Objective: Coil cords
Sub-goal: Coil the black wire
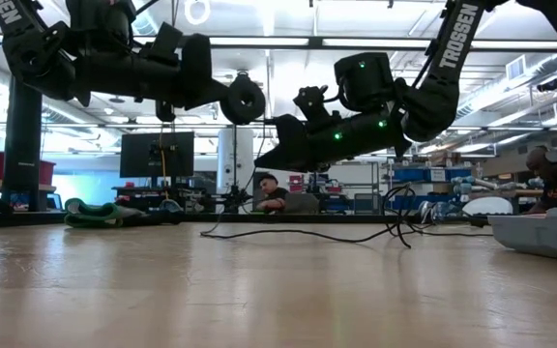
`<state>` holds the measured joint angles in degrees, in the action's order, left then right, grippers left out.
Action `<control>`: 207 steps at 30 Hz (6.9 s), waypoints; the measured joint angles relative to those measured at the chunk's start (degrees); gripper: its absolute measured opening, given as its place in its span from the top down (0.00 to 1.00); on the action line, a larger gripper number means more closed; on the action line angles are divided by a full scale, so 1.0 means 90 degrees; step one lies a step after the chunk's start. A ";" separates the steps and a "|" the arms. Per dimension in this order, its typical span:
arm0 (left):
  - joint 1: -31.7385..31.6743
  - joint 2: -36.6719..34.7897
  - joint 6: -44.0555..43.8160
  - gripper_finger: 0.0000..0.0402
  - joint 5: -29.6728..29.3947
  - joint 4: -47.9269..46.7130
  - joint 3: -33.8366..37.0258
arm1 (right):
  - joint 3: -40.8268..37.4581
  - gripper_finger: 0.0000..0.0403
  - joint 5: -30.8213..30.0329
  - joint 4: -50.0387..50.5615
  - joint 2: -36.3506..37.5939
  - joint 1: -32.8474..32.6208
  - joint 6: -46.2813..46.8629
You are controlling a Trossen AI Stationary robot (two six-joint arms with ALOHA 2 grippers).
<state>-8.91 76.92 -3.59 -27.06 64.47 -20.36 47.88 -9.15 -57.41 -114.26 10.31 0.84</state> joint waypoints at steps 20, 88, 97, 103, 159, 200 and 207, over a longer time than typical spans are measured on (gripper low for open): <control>0.0000 0.0477 -0.0190 1.00 0.0045 -0.0125 0.0000 | 0.1458 1.00 0.0579 0.1709 0.0000 -0.0299 -0.0389; -0.0012 0.0328 -0.0117 1.00 0.0244 0.0206 -0.0012 | 0.0292 0.77 -0.0529 -0.0901 -0.0625 -0.0102 -0.1659; -0.0010 0.0329 -0.0126 1.00 0.0237 0.0216 -0.0012 | 0.0746 0.78 -0.0527 0.0177 -0.0731 -0.0035 -0.2042; -0.0010 0.0329 -0.0184 1.00 0.0234 0.0214 -0.0012 | 0.0811 0.79 -0.0527 0.0161 -0.0731 0.0036 -0.2064; -0.0010 0.0330 -0.1318 1.00 0.0470 0.0196 -0.0012 | 0.0801 0.87 -0.1343 0.0398 -0.0729 -0.0216 -0.3504; -0.0017 0.0356 -0.0194 1.00 -0.0661 -0.1422 0.0007 | 0.2086 1.00 -0.0410 0.2697 -0.0574 -0.0340 -0.0367; -0.0012 0.0345 -0.0098 1.00 -0.0682 -0.1465 -0.0002 | 0.2084 1.00 -0.0509 0.2789 -0.0548 -0.0393 -0.0423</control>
<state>-9.02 80.03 -4.47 -33.20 51.28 -20.38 66.63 -13.72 -32.31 -119.19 6.76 -2.97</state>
